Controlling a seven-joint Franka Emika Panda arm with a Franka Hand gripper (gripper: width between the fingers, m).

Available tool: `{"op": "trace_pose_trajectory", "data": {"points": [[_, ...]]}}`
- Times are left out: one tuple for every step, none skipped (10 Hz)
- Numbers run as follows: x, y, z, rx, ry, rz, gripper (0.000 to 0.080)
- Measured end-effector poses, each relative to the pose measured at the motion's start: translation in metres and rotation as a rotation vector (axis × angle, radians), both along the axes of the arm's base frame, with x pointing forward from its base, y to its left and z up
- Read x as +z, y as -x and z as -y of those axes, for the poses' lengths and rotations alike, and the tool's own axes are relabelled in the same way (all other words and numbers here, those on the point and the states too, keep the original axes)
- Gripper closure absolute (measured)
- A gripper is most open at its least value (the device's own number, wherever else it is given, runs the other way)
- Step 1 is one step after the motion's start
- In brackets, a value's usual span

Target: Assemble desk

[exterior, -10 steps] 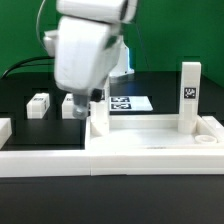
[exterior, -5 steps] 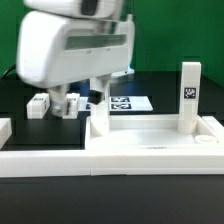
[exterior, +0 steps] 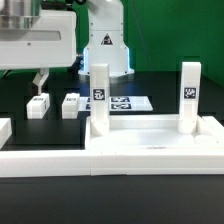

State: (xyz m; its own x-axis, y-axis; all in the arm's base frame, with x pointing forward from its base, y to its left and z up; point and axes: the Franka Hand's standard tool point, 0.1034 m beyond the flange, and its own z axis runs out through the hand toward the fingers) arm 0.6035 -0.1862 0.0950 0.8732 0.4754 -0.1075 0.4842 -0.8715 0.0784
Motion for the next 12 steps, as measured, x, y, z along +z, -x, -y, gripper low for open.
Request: {"op": "trace_pose_trajectory", "data": {"points": [[-0.001, -0.002, -0.004, -0.047, 0.002, 0.005, 0.015], [-0.001, -0.001, -0.004, -0.087, 0.004, 0.01, 0.015], [-0.001, -0.001, -0.004, -0.158, 0.007, 0.018, 0.015], [-0.001, -0.001, -0.003, -0.195, 0.007, 0.022, 0.015], [0.001, 0.01, 0.002, -0.346, -0.036, 0.0, 0.015], [0.005, 0.024, 0.013, -0.476, -0.062, -0.03, 0.015], [0.009, 0.036, 0.017, -0.611, -0.078, -0.05, 0.015], [0.01, 0.044, 0.014, -0.725, -0.098, -0.054, 0.015], [0.007, 0.054, 0.009, -0.829, -0.136, -0.085, 0.015], [0.005, 0.063, 0.005, -0.908, -0.185, -0.136, 0.015], [0.005, 0.063, 0.007, -0.977, -0.178, -0.133, 0.015], [0.004, 0.063, 0.005, -0.974, -0.178, -0.138, 0.015]]}}
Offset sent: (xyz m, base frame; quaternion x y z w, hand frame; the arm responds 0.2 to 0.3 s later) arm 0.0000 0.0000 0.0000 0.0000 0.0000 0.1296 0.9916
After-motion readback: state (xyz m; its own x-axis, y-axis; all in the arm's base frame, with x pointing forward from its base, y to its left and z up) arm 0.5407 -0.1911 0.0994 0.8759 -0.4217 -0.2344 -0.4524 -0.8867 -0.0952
